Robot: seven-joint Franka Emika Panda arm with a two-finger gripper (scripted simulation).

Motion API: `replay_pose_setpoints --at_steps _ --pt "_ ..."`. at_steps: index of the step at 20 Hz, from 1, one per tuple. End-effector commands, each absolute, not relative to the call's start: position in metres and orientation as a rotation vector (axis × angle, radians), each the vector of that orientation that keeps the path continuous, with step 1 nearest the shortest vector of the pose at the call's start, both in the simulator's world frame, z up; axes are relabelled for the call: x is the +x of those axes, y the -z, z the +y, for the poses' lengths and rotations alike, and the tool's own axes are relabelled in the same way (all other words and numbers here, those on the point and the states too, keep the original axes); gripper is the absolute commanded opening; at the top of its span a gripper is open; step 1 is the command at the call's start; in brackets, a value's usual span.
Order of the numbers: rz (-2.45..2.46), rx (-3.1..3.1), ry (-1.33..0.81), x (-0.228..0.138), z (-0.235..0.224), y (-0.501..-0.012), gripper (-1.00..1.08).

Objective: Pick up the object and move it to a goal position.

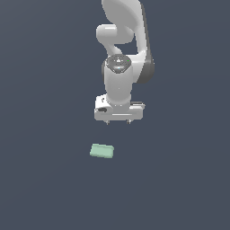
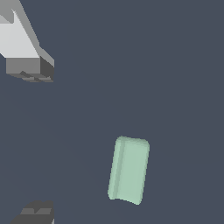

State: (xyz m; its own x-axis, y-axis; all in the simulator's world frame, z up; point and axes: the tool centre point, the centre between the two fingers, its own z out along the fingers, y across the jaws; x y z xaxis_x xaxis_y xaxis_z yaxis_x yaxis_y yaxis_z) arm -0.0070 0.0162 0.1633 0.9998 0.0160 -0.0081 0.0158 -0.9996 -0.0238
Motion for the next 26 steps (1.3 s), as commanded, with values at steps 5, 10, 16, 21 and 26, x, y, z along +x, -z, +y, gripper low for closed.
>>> replay_pose_setpoints --at_steps 5,10,16,21,26 --pt "-0.040 -3.114 -0.011 -0.007 0.019 -0.166 1.00" --pt "-0.073 -3.103 -0.007 -0.008 0.025 -0.172 1.00" --pt "-0.076 -3.101 -0.006 -0.008 0.026 -0.173 1.00" --pt "-0.124 -3.102 -0.006 -0.006 0.024 -0.171 1.00" --pt "-0.224 -3.101 -0.005 -0.001 0.021 -0.166 1.00"
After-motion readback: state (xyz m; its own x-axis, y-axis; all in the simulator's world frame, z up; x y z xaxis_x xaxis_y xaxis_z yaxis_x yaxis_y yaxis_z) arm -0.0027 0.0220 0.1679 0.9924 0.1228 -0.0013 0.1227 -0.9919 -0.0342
